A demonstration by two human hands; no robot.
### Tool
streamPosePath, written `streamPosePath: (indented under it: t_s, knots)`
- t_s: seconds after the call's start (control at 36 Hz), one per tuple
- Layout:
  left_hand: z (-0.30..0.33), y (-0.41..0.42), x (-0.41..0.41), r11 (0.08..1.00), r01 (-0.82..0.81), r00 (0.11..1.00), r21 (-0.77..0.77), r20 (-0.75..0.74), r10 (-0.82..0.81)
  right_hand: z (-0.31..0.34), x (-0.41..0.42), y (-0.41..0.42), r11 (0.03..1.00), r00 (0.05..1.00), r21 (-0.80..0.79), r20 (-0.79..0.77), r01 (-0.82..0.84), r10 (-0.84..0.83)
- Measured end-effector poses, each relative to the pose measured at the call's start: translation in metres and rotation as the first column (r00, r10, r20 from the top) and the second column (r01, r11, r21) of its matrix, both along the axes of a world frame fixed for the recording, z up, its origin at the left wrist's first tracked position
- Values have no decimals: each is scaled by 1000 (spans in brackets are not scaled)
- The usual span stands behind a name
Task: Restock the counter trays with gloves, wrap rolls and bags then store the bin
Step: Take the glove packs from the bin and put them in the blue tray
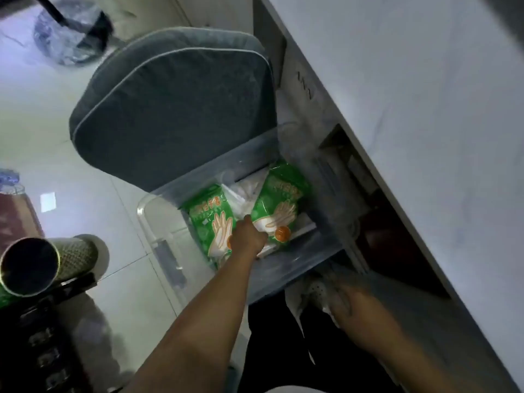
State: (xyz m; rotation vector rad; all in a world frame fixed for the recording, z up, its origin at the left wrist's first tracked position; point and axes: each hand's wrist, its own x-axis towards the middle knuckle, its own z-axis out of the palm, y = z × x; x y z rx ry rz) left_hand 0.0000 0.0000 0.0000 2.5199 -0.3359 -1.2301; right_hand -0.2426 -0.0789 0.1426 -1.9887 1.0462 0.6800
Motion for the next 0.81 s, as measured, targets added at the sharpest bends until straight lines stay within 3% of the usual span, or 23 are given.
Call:
streamPosePath:
  t_s: [0.08, 0.22, 0.36, 0.56, 0.69, 0.81]
  knots:
    - [-12, -18, 7, 1000, 2, 999, 4, 50, -2, -10, -13, 11, 994, 1000, -108, -24, -17, 14]
    - [-30, -41, 10, 996, 45, 997, 81, 58, -50, -19, -38, 19, 996, 983, 85, -181, 40, -24]
    - [-43, -49, 13, 995, 5, 997, 99, 70, -12, -22, -47, 22, 994, 977, 51, -197, 96, -85]
    - [-41, -41, 20, 997, -80, 994, -2, -72, 79, -19, -50, 17, 989, 989, 82, -90, 121, -113]
    - [-5, -16, 13, 986, -153, 986, -71, -79, 147, -3, -38, 6, 992, 997, 105, -21, 76, -74]
    - [43, 13, 1, 937, -325, 945, -130, -73, 318, 18, -21, -7, 992, 999, 123, 34, 35, -39]
